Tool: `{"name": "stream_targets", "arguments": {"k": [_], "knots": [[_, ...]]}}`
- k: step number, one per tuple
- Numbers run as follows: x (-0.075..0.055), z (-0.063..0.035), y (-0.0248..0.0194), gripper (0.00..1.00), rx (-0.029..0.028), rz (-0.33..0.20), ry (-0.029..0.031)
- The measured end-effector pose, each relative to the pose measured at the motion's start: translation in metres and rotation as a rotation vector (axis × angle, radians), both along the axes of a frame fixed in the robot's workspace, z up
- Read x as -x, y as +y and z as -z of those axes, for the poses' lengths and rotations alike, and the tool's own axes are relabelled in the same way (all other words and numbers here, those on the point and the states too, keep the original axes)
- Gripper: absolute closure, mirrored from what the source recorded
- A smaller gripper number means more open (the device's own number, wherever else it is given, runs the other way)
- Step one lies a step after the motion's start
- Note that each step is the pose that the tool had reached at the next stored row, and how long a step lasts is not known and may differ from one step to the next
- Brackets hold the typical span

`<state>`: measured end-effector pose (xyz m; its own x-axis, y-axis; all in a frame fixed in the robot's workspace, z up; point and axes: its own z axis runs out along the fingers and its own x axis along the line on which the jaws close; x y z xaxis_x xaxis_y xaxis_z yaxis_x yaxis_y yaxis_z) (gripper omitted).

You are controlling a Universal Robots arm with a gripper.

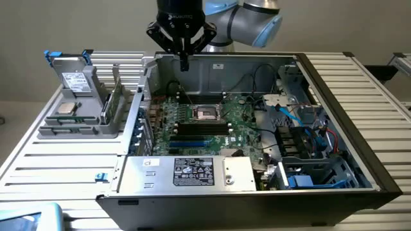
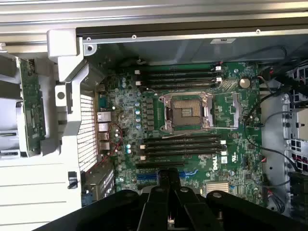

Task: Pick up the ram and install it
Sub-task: 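Reach for the ram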

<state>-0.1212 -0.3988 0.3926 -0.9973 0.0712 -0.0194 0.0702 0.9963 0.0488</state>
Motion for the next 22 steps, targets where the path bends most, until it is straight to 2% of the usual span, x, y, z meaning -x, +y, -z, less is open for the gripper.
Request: {"name": "stream_targets", "arguments": {"k": [10,22], "knots": [[0.001,-0.0001,0.0000,0.89,0.0001,0.000,-0.0002],[0.054,0.0000,0.0001,0.89,0.0000,0.000,-0.0015]]}}
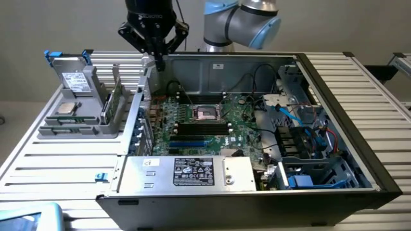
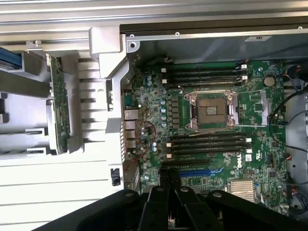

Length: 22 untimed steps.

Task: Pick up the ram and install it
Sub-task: 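Reach for the ram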

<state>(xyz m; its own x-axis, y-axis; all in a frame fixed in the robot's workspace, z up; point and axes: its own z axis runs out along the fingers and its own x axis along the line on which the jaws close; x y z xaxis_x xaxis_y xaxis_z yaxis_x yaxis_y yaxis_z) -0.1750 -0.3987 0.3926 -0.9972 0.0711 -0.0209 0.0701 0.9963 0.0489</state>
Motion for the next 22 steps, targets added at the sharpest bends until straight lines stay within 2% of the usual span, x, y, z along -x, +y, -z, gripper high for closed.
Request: {"name": "stream_targets", "arguments": {"k": [14,22], "knots": [[0.064,0.0010,0.0001,0.89,0.0000,0.000,0.0000],[0.100,0.0026,0.0019,0.89,0.0000,0.000,0.0000]]}}
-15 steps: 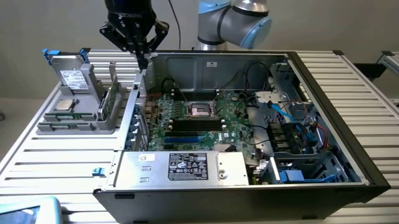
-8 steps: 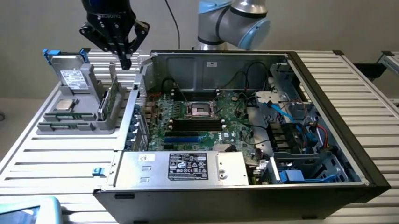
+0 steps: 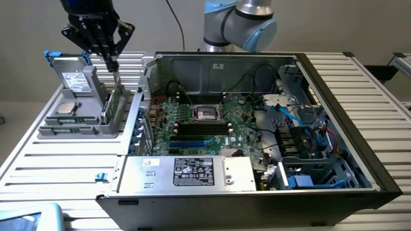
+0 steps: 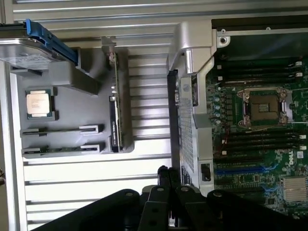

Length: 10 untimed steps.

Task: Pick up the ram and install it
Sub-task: 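Reach for the ram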

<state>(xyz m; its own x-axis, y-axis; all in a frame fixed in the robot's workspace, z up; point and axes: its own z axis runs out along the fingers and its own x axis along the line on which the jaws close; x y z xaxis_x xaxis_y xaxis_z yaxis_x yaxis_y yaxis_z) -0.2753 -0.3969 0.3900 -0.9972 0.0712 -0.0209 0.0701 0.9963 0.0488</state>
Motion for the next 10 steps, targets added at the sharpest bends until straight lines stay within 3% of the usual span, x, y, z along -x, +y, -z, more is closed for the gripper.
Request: {"name": "stream_targets", "arguments": {"k": [6,10], "knots": [[0.027,0.0019,0.0026,0.89,0.0000,0.000,0.0000],[0.045,0.0037,0.0096,0.89,0.0002,0.000,0.0000]]}}
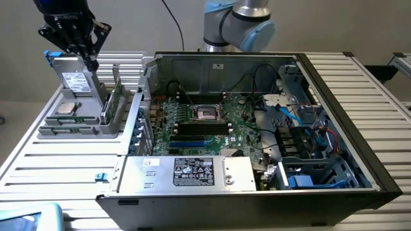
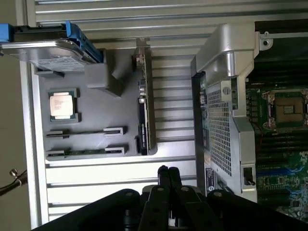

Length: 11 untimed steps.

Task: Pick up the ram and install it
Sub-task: 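Reach for the ram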

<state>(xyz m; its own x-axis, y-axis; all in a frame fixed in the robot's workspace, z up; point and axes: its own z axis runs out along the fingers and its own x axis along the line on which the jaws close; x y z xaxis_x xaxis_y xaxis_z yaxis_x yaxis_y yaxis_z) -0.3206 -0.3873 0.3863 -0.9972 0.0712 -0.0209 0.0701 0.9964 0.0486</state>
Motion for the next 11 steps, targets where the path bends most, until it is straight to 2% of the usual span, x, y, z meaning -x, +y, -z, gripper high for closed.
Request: {"name": "stream_targets", "arguments": {"k": [6,11], "knots": [[0.027,0.0036,0.0097,0.89,0.0002,0.000,0.0000],[0.050,0.0071,0.0162,0.89,0.0002,0.000,0.0000]]}}
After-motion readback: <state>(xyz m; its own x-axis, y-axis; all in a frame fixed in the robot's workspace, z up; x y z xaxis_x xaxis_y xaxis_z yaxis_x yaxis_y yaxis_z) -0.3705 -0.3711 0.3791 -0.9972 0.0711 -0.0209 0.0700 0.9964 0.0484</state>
